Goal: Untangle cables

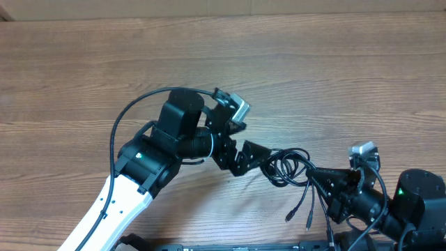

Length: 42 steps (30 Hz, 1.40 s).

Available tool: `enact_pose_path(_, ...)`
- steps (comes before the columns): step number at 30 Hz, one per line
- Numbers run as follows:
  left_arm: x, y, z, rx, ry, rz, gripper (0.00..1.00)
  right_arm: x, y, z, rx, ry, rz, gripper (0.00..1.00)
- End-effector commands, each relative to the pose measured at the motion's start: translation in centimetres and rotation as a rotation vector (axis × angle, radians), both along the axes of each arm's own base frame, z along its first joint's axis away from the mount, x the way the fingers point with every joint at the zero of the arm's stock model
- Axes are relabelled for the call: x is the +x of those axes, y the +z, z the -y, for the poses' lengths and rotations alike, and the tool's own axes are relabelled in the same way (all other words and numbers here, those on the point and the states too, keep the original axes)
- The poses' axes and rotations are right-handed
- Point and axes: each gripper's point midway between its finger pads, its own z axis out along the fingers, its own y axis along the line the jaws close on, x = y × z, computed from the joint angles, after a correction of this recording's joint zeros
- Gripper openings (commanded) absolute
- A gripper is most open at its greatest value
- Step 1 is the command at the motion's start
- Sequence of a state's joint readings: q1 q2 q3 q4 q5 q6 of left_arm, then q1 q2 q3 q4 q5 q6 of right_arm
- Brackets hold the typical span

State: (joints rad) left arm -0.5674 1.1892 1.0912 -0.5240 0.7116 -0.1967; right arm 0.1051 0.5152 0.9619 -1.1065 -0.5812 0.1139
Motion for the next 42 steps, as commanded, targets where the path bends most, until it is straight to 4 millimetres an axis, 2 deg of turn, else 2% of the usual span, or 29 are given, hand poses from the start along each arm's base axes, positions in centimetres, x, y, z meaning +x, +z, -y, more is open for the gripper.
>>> enact_pose_path(1,-3.5,2.5,0.8,-0.130,-0.165,-0.095,1.00,1.2,0.4,1.8,0.032,-0.177,-0.038,0.04)
enact_pose_path(7,-4.2,2.6,1.1,-0.148,-0.090,-0.337,0.99,2.1,1.7,1.8,0.166,-0.264,-0.074,0.04)
enact_pose_path(11,-5.1,2.5,1.8,-0.140,-0.098,-0.377,0.99,2.2,1.9,1.7,0.194,-0.274,-0.088,0.04)
enact_pose_path(15,-5.5,2.0,2.6,-0.116,-0.044,-0.445,1.00,1.5,3.7,-0.2,0.270,-0.149,-0.065,0.04)
enact_pose_path(19,-5.7,3.0,3.6,-0.154,-0.047,-0.446,1.00,1.4,3.7,-0.3,0.273,-0.143,-0.063,0.04)
enact_pose_path(20,-6.0,3.6,4.1,-0.172,-0.063,-0.434,0.91,1.3,3.8,-0.4,0.275,-0.137,-0.065,0.04)
enact_pose_path(28,-6.1,3.6,4.9,-0.168,-0.032,-0.421,0.80,0.9,4.5,-1.2,0.300,-0.079,-0.052,0.04)
enact_pose_path(31,-5.5,3.9,5.0,-0.182,-0.006,-0.406,0.65,0.9,4.5,-1.2,0.300,-0.078,-0.052,0.04)
enact_pose_path(34,-4.5,3.8,4.9,-0.181,0.049,-0.387,0.45,0.9,4.4,-1.2,0.298,-0.078,-0.053,0.04)
enact_pose_path(41,-3.4,4.3,5.2,-0.211,0.088,-0.358,0.25,0.8,4.4,-1.2,0.298,-0.071,-0.051,0.04)
enact_pose_path(42,-3.3,4.4,5.4,-0.214,0.090,-0.354,0.15,0.7,4.5,-1.4,0.293,-0.051,-0.041,0.04)
